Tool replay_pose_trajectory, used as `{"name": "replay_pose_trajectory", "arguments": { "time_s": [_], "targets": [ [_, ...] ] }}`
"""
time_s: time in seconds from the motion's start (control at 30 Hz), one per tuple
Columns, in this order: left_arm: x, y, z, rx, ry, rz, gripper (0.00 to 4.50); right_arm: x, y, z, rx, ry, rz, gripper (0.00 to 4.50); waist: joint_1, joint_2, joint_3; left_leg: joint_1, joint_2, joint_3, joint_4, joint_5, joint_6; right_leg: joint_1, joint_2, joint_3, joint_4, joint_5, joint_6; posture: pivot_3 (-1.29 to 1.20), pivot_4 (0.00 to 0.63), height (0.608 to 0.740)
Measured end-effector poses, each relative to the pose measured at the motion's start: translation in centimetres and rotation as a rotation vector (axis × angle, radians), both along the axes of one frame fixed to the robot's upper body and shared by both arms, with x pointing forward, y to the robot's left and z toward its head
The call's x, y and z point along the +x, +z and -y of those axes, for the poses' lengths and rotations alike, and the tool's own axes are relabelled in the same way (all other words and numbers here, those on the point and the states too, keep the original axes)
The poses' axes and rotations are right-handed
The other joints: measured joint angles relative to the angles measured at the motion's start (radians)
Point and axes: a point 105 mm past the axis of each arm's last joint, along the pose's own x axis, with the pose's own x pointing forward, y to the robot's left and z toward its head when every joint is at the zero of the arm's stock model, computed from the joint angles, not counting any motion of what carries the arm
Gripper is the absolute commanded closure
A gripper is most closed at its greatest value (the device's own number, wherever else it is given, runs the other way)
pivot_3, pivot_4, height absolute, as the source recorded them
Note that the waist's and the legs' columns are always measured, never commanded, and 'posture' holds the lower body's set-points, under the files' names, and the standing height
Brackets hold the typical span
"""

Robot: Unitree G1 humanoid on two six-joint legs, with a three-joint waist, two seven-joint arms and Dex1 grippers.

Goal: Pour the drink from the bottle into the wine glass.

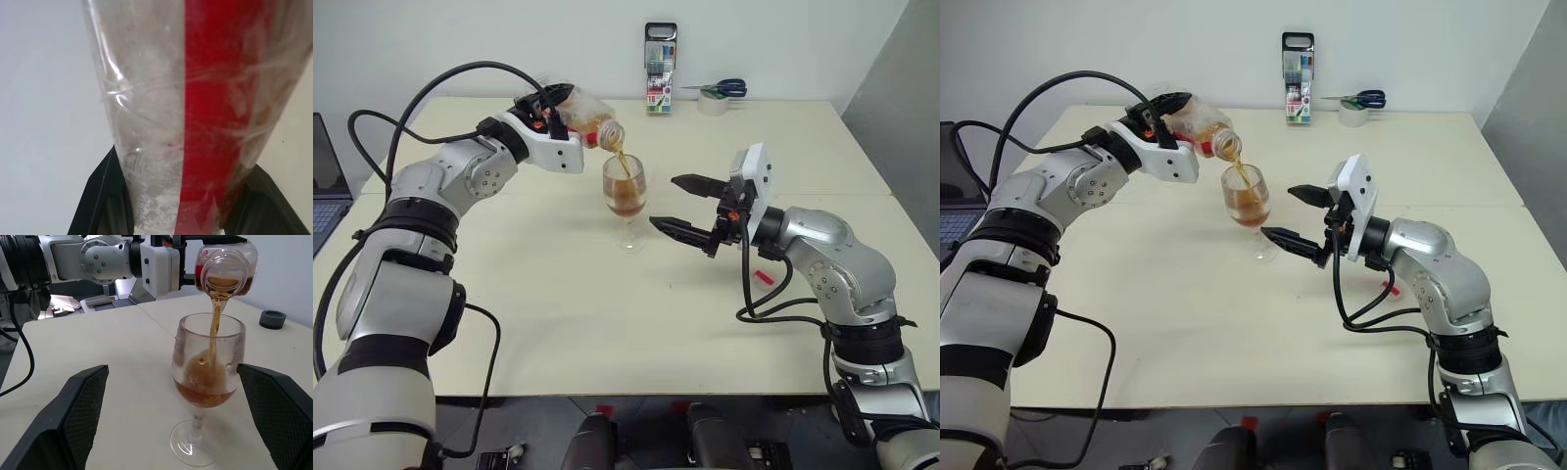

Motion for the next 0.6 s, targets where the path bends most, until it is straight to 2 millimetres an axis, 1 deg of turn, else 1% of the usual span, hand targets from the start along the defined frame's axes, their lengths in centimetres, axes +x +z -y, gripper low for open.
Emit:
{"name": "replay_pose_trajectory", "arguments": {
  "time_s": [0.47, 0.6],
  "targets": [
    [0.01, 0.00, -0.10, -0.005, 0.002, 0.003, 2.79, -0.08, -0.24, -0.03, 0.000, 0.000, -0.009, 0.00, 0.000, 0.000, 0.000, 0.000, 0.000, 0.000, 0.000, 0.000, 0.000, 0.000, 0.000, 0.000, 0.000, 0.000, 0.000, 0.00, 0.150, 0.740],
    [0.14, -0.26, -0.39, -0.013, 0.014, -0.017, 2.79, -0.24, -0.11, -0.12, 0.000, 0.002, -0.001, 0.00, 0.000, 0.000, 0.000, 0.000, 0.000, 0.000, 0.000, 0.000, 0.000, 0.000, 0.000, 0.000, 0.000, 0.000, 0.000, 0.00, 0.150, 0.740]
  ]
}}
